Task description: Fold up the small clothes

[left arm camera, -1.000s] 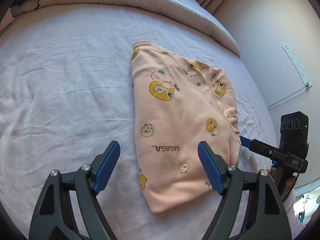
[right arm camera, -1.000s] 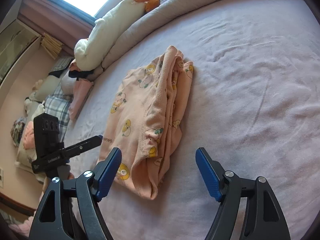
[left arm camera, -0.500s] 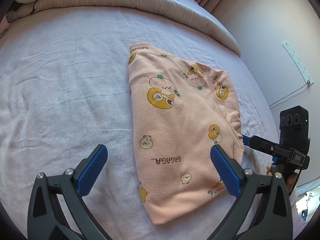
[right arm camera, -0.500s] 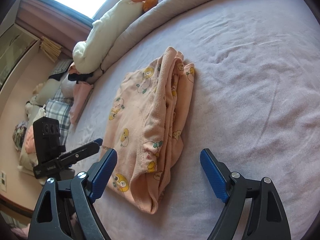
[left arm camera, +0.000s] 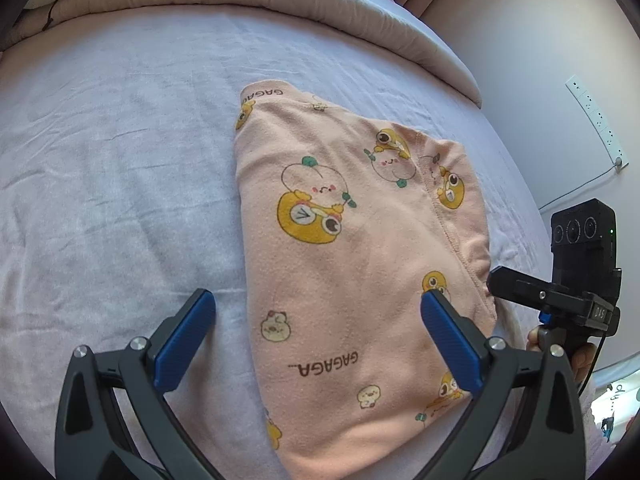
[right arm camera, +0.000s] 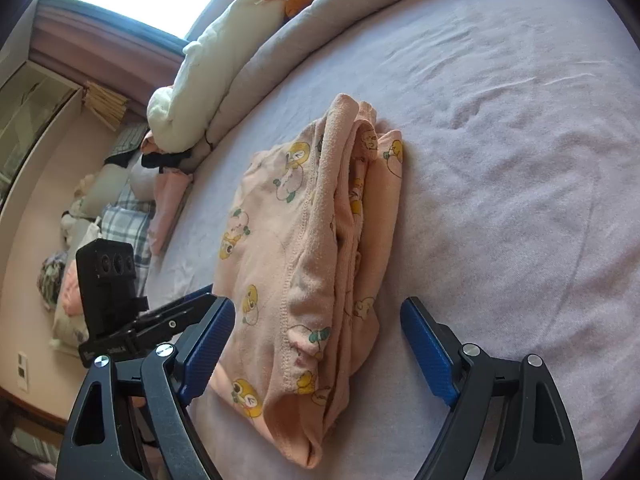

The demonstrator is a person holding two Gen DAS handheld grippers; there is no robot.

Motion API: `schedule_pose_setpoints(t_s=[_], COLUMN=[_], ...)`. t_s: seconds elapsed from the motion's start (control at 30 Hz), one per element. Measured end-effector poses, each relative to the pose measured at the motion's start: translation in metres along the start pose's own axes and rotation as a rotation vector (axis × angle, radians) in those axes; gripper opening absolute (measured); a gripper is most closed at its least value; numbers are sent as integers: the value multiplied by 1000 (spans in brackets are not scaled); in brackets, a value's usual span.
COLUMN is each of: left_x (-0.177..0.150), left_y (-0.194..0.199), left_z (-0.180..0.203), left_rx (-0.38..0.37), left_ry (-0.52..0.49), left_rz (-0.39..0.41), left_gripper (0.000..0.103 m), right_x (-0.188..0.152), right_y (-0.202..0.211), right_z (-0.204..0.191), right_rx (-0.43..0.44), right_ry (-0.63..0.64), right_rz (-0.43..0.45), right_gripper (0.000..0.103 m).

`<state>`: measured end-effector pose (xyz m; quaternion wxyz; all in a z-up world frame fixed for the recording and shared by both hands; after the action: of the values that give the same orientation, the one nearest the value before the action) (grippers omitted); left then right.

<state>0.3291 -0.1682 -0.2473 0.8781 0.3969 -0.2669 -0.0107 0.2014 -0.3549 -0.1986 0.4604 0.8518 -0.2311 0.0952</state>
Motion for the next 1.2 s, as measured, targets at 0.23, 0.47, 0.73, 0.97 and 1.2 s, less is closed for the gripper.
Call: schedule_pose_setpoints(t_s=[0.23, 0.47, 0.73, 0.97, 1.2], left_x=[10, 14, 19, 20, 16], left_y=[-16, -27, -29, -23, -13], left_z=[9, 14, 8, -1, 3], left_rx=[-6, -3, 6, 49, 77], left_ry=[-42, -80, -80, -42, -43], left_rz=[-18, -16, 21, 41, 64], left_gripper=[102, 101, 85, 62, 48], right_x=[5, 16, 21, 19, 17], right_y=[-13, -21, -26, -25, -25], right_z=[-13, -17, -13, -2, -13], right_rx=[22, 77, 84, 64, 7], right_ry=[35, 10, -12, -52, -32], right_rz=[1, 21, 27, 34, 66], right_gripper=[85, 83, 61, 38, 28])
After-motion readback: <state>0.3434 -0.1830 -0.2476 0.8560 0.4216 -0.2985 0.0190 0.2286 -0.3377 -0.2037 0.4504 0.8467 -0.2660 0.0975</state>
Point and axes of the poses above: each gripper's, at about its wrist camera, not at the fingertips, and y roughly against the way its jaws point, z to its right, x to its top, the point moved 7 cm from there along -y, roughly the way its jaws point, and after that the axes turned 9 degrees about -x, right-handed, at the moved point
